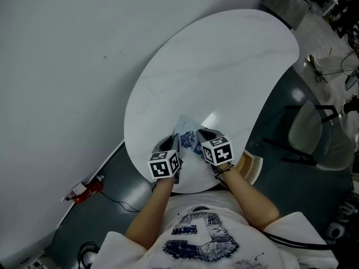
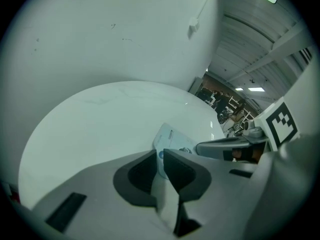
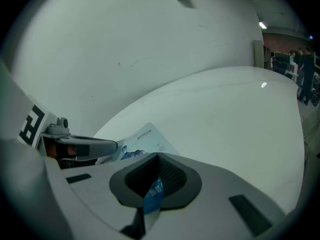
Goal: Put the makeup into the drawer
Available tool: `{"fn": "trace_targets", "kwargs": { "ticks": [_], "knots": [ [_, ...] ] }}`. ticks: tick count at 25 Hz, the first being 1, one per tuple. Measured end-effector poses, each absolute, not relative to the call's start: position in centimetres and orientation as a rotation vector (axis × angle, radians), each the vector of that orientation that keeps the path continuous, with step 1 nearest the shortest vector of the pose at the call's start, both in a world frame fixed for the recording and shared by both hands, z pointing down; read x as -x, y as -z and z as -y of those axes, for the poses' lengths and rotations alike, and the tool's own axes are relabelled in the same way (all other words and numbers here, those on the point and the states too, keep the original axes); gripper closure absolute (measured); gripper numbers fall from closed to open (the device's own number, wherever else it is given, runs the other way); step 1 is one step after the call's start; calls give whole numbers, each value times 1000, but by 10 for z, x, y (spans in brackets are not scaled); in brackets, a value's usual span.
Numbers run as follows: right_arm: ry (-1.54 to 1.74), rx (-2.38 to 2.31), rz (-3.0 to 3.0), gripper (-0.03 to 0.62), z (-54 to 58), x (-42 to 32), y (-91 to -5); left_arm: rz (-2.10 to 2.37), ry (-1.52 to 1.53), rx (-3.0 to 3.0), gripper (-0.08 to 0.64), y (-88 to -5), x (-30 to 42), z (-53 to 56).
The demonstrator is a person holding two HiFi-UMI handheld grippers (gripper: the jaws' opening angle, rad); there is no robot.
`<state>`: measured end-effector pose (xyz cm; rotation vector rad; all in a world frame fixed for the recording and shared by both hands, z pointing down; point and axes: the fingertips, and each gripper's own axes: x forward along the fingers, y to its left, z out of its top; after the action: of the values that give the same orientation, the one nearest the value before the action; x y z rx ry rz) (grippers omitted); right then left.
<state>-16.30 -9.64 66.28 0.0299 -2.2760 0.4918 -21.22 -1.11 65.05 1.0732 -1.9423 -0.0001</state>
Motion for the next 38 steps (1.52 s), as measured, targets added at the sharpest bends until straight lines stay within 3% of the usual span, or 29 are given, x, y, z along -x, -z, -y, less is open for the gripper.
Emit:
{"fn": "trace_targets", "kwargs": {
  "ticks": [14, 38],
  "knots": [
    [-509, -45, 2278, 572, 93, 157, -663, 1964, -31, -1074, 520, -649, 207, 5],
    [-607, -245, 2301, 572, 79, 133, -645, 1944, -56, -1254, 526, -622, 214, -2]
  ]
}}
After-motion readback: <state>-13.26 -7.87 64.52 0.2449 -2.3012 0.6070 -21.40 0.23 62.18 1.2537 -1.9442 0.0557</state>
